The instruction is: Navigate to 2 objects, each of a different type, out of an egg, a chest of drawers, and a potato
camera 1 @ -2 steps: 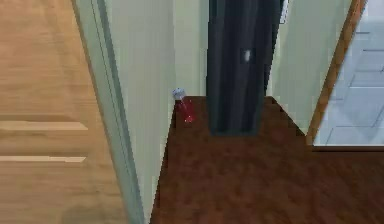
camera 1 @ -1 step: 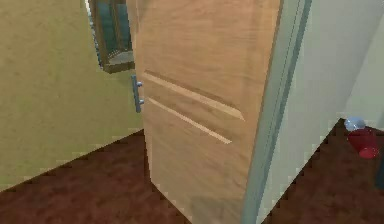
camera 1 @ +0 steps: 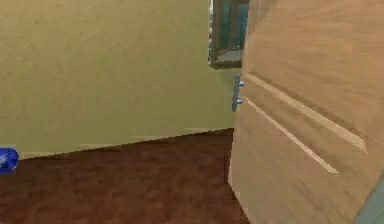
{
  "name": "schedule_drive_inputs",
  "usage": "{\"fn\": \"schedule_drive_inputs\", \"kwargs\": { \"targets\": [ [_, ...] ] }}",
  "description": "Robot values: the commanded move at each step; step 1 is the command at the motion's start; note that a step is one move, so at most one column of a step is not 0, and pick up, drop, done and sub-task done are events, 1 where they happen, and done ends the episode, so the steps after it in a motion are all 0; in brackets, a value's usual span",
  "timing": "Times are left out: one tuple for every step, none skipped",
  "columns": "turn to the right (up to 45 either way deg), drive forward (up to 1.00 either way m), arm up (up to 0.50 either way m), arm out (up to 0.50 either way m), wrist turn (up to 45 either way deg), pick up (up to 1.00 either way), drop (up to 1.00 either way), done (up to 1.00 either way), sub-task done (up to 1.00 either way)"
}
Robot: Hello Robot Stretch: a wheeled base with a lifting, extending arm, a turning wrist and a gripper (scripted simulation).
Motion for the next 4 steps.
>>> {"fn": "schedule_drive_inputs", "kwargs": {
  "targets": [
    [0.0,1.0,0.0,0.0,0.0,0.0,0.0,0.0,0.0],
    [-9.0,0.0,0.0,0.0,0.0,0.0,0.0,0.0,0.0],
    [0.0,0.1,0.0,0.0,0.0,0.0,0.0,0.0,0.0],
    [9.0,0.0,0.0,0.0,0.0,0.0,0.0,0.0,0.0]
  ]
}}
